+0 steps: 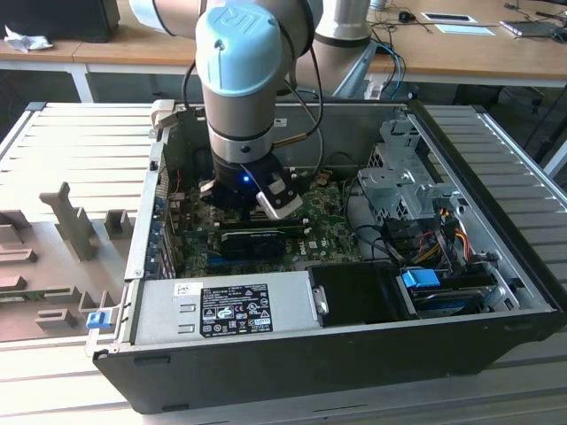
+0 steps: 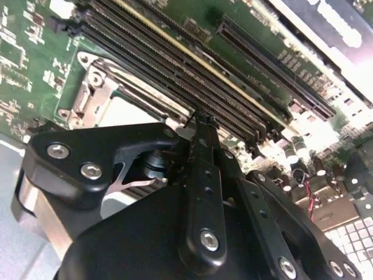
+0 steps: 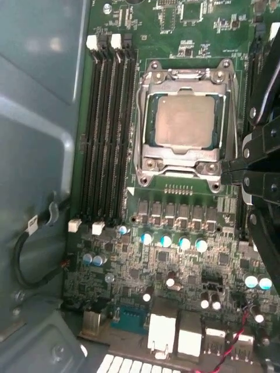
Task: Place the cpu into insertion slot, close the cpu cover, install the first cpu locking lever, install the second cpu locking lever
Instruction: 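Install the second cpu locking lever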
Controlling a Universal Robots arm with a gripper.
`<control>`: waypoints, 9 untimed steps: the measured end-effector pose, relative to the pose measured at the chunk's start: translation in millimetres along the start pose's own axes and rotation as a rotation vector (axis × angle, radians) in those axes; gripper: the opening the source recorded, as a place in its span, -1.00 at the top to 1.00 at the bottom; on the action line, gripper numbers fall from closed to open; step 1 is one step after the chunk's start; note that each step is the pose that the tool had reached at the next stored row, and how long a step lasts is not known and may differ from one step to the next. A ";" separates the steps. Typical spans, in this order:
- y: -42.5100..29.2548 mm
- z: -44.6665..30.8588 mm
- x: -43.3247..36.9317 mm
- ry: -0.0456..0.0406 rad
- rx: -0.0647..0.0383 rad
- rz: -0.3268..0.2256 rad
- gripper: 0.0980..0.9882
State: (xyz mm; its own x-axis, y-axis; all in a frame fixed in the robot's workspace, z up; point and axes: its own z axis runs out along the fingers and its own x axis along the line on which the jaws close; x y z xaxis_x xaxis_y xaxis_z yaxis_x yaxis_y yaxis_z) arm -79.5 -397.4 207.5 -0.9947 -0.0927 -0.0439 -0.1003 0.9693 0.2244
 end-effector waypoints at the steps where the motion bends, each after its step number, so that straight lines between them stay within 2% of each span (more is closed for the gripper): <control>1: -0.9 0.0 1.7 -0.0015 -0.015 0.000 0.98; 4: -4.7 1.7 2.5 -0.0039 -0.038 0.001 0.98; 9: -10.5 6.5 3.3 -0.0058 -0.061 0.001 0.98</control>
State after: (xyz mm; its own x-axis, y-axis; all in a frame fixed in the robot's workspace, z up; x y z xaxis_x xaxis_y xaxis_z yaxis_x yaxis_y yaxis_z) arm -81.5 -406.4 198.6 -0.9947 -0.0900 -0.0492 -0.1003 0.9538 0.2832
